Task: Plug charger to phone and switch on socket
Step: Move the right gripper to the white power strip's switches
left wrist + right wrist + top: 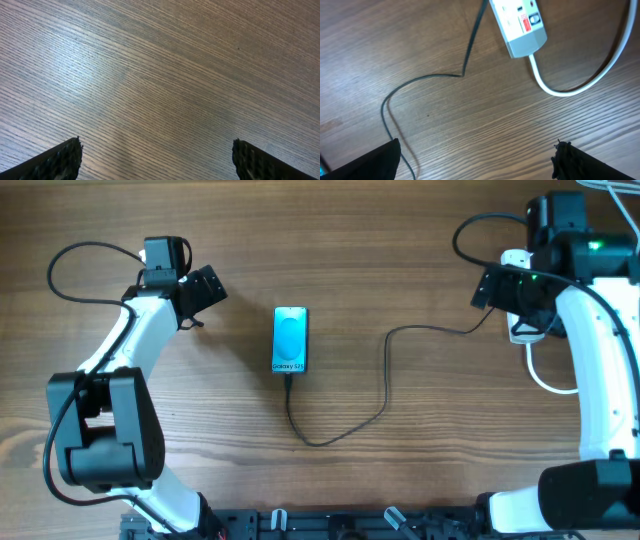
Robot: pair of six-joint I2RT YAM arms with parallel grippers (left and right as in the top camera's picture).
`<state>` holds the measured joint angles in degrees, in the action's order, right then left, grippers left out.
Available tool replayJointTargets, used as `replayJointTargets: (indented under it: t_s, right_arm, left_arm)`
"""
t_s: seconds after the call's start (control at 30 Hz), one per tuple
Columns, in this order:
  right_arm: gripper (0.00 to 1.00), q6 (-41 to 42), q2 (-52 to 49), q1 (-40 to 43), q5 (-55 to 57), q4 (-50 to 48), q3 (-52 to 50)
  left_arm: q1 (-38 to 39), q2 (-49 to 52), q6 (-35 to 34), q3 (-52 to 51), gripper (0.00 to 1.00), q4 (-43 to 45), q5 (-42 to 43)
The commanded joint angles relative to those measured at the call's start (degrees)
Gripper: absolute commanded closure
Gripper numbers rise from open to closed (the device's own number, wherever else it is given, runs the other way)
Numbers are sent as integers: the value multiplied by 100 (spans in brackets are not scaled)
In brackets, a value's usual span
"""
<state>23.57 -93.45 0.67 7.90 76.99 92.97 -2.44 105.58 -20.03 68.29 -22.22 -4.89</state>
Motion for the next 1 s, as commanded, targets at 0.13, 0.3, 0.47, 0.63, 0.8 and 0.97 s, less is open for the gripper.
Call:
replayJointTargets:
  t_s: [0.13, 0.3, 0.47, 0.63, 0.8, 0.97]
  right_arm:
    - [0, 800, -55, 520, 184, -391, -741]
    - [0, 807, -55, 1104, 177, -595, -1047]
    - [0, 798, -55, 1637, 109, -643, -1178]
    - [0, 793, -55, 1646, -42, -527, -1185]
    - [0, 809, -59, 1755, -96, -1163, -1185]
    - [0, 1180, -133, 2074, 35, -1574, -1187]
  left_arm:
    - [-20, -83, 9, 76, 0, 17, -79]
    - [-20, -83, 9, 76, 0, 17, -79]
    - [-20, -83, 9, 76, 0, 17, -79]
    - [-20, -83, 9, 76, 0, 17, -79]
    - [-20, -83, 9, 76, 0, 17, -79]
    - [-20, -83, 9, 76, 0, 17, -79]
